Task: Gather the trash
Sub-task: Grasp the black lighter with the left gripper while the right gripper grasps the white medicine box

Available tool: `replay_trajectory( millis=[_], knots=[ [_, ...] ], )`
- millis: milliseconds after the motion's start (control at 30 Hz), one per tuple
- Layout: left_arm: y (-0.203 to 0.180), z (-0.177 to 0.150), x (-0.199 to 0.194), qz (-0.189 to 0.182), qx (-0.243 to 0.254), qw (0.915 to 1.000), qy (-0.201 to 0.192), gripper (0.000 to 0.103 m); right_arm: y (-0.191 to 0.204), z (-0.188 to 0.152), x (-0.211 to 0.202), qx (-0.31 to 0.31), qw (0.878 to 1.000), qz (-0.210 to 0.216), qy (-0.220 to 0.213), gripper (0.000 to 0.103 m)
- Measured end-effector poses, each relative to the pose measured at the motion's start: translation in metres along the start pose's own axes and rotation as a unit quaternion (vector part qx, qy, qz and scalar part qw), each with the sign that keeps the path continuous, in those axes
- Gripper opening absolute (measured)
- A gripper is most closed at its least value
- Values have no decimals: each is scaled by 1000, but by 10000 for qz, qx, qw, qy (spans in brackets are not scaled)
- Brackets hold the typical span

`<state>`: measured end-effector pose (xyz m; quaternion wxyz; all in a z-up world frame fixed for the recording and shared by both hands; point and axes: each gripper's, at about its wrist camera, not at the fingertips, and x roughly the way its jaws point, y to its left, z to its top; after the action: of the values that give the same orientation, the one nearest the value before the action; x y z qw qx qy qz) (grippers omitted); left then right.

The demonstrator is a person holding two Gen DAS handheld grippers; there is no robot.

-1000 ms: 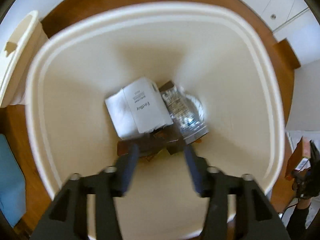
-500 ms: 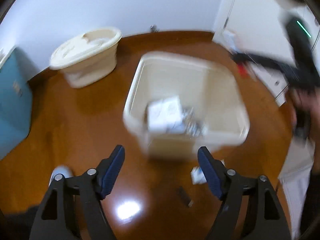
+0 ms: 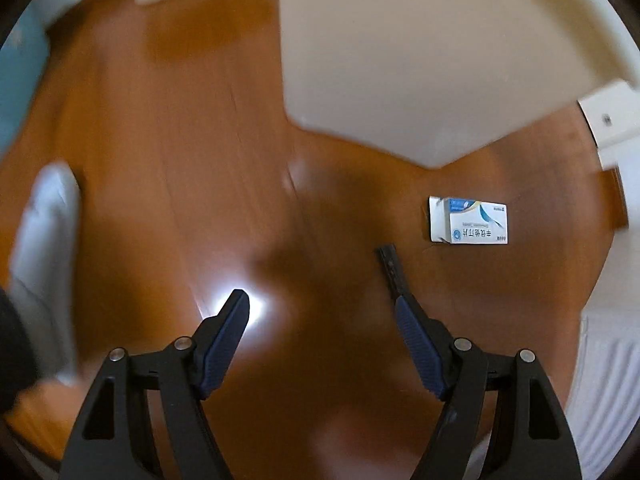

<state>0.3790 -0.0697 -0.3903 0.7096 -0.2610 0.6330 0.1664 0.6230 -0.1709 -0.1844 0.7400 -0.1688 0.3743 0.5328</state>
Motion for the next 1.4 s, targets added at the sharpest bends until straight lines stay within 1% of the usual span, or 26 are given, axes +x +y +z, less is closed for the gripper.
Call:
replay_trajectory(
  millis=[67, 133, 167, 233, 267, 300, 367, 400, 433, 533, 633, 667, 700, 767, 833, 867, 900, 933, 967, 1033, 1100, 1167, 1233, 1300, 1333, 1400],
  knots=[
    [-7, -3, 8, -18, -187, 9998, 108, 75, 1, 0, -13, -118, 9999, -51, -98, 80],
    [-18, -2, 21, -86, -296, 9994, 143, 75, -3, -5, -36, -2, 9991, -63, -411, 80],
    [-25, -12, 20, -87, -315, 9994, 122, 75, -5, -10, -49, 144, 9981, 10, -604, 80],
    [-39, -14, 32, -122, -382, 9992, 27, 75, -24, -34, -82, 653, 9924, 80, -1036, 82],
    [-43, -13, 39, -113, -398, 9991, 44, 75, -32, -42, -89, 814, 9907, 16, -1094, 85],
    [-50, -14, 50, -59, -445, 9989, 106, 75, -44, -60, -98, 1030, 9883, -177, -1115, 86],
    [-58, -14, 68, 6, -649, 9976, 240, 75, -60, -89, -103, 1247, 9857, -618, -946, 86],
    [-58, -14, 74, 54, -774, 9967, 258, 75, -66, -102, -105, 1347, 9842, -753, -870, 86],
    [-57, -15, 78, 120, -866, 9958, 281, 75, -77, -122, -105, 1566, 9811, -864, -743, 86],
    [-62, -14, 88, 203, -924, 9952, 268, 75, -92, -157, -101, 1939, 9746, -992, -523, 86],
    [-67, -14, 103, 360, -921, 9945, 345, 75, -97, -184, -87, 1907, 9726, -1322, -160, 86],
    [-69, -14, 108, 408, -924, 9942, 372, 75, -95, -189, -82, 1835, 9731, -1391, -64, 86],
    [-73, -14, 107, 442, -844, 9950, 286, 75, -93, -196, -71, 1638, 9742, -1546, 118, 86],
    [-80, -14, 109, 467, -703, 9961, 250, 74, -87, -206, -54, 1198, 9778, -1676, 377, 86],
    [-86, -17, 108, 520, -603, 9966, 211, 64, -80, -219, -38, 765, 9828, -1579, 579, 86],
    [-89, -18, 107, 580, -477, 9970, 179, 59, -72, -226, -27, 425, 9869, -1406, 675, 86],
    [-92, -18, 106, 605, -339, 9975, 132, 45, -65, -234, -17, 117, 9884, -1267, 825, 86],
    [-95, -18, 104, 626, -200, 9978, 95, 21, -60, -239, -9, -81, 9880, -1216, 947, 86],
    [-97, -18, 104, 640, -87, 9978, 115, 18, -52, -248, 5, -403, 9852, -1148, 1209, 86],
    [-93, -18, 101, 546, -1, 9984, 149, 18, -42, -260, 26, -762, 9797, -1010, 1554, 86],
    [-91, -17, 100, 349, 67, 9991, 229, 18, -32, -272, 44, -1101, 9730, -857, 1838, 86],
    [-82, -15, 94, 234, 90, 9993, 286, 18, -26, -280, 53, -1362, 9670, -771, 2012, 87],
    [-78, -19, 81, 236, 257, 9993, 147, 18, -16, -286, 61, -1738, 9595, -612, 2129, 89],
    [-71, -26, 74, 193, 342, 9991, 130, 18, 2, -288, 73, -2274, 9454, -573, 2262, 90],
    [-68, -28, 72, 173, 337, 9992, 162, 18, 10, -288, 81, -2578, 9348, -541, 2381, 90],
    [-58, -34, 67, 186, 344, 9990, 221, 18, 19, -289, 90, -2930, 9215, -463, 2507, 90]
  ],
)
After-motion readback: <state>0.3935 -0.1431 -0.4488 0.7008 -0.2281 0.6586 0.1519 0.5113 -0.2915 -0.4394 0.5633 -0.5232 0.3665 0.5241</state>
